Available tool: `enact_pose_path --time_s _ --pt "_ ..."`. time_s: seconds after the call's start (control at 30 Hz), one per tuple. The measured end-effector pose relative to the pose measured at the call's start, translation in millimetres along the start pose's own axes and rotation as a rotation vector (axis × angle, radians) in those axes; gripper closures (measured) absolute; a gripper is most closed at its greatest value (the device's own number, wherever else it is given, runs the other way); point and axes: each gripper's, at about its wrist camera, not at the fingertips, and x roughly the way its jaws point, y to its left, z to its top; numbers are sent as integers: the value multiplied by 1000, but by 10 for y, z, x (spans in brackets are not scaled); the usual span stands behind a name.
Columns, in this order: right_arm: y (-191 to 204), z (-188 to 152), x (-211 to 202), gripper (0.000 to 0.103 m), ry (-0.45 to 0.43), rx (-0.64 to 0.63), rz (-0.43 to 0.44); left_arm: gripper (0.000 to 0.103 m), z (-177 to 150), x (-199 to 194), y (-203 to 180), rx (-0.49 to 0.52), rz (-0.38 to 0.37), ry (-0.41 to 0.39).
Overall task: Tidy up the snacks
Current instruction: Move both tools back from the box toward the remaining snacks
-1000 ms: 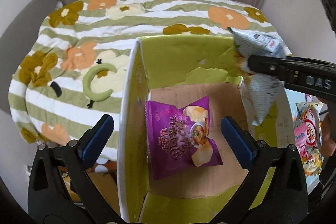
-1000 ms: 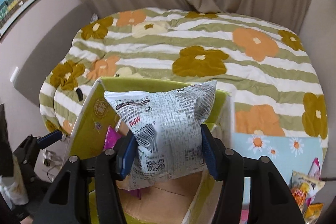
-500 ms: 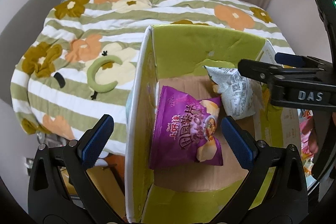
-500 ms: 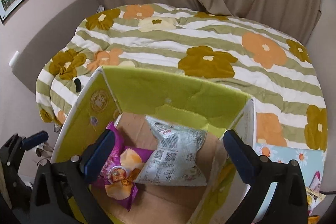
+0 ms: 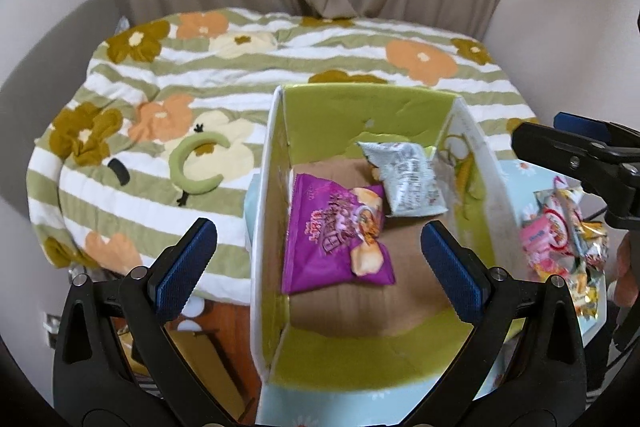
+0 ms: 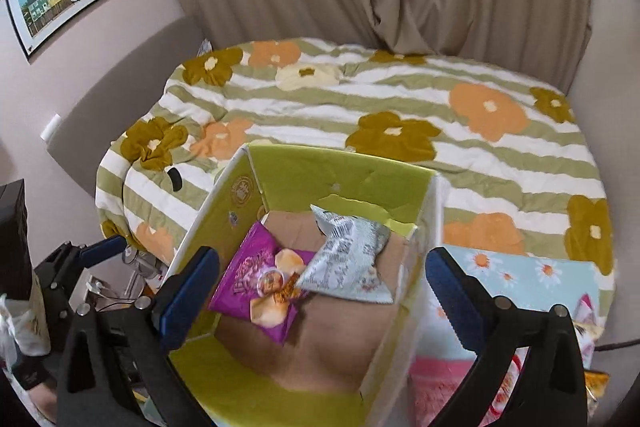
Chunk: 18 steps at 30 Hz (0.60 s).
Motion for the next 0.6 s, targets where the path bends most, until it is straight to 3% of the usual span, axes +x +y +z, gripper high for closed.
enact_pose_path --time_s 0.27,0.6 --pt "-72 -568 -814 0 -92 35 -46 2 -485 -580 -265 1 -55 -49" --pt "-564 -1537 -1615 0 -179 79 -112 2 -1124 -950 -1038 -23 -102 -37"
